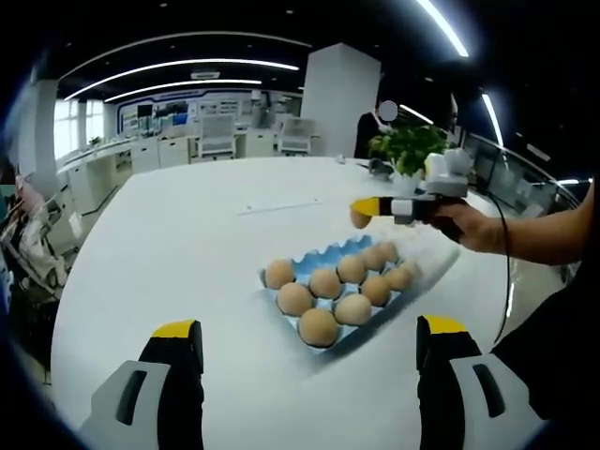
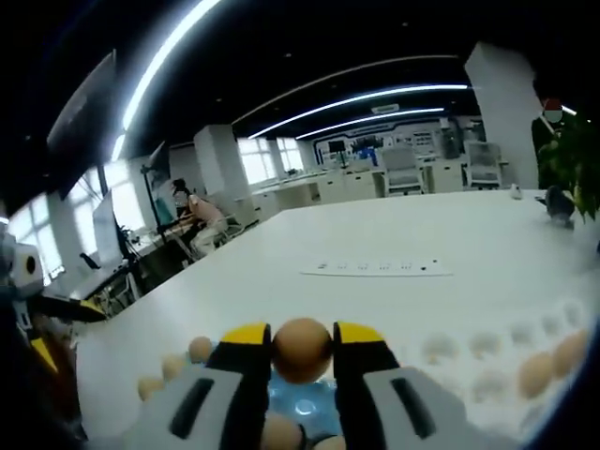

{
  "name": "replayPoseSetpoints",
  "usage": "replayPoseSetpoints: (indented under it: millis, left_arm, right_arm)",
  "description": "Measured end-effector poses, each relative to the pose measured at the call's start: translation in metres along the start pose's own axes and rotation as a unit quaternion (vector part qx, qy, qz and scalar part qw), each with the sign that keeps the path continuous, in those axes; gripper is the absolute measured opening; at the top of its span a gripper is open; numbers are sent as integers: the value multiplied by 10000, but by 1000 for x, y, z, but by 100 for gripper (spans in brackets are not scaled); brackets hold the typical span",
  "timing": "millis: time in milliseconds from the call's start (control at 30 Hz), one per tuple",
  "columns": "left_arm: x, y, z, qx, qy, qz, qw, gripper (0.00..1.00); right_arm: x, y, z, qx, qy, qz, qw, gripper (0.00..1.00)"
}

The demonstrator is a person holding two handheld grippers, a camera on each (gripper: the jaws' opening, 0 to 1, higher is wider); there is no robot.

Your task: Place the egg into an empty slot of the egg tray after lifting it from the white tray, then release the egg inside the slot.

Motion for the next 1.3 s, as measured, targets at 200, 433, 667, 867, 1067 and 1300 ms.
replayPoseSetpoints:
  millis: [200,433,667,867,1067,1300]
  left_arm:
    - [-1,-2,1,-33,3,-31,10000,95]
    - [-1,-3,2,-43,-3,-37,10000,95]
    - [-1,-2,2,-35,-13,-31,10000,95]
    - [-1,-3,3,-51,-26,-29,10000,95]
    - [-1,-4,3,-68,-16,-34,10000,95]
    - [-1,-4,3,-71,-15,-30,10000,95]
  right_arm:
    - [12,-18,-1,-94,-35,-211,9997,25]
    - [27,-34,2,-151,-164,-432,9988,25]
    - [45,-51,11,-318,-413,-672,9964,25]
    - [57,-64,19,-367,-586,-826,9942,25]
    - [66,-72,26,-477,-759,-918,9917,25]
    - [71,-71,31,-543,-900,-906,9903,26]
Point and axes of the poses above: the point that each gripper's makers call its tool centre point, and the gripper's own axes: x roughly forward along the fingers, y roughly to its right, z roughly out of its underside, the point moved 7 cm from there along -x, roughly backward along the fingers, and after that the axes turned 13 degrees about -y, right-handed, at the moved point
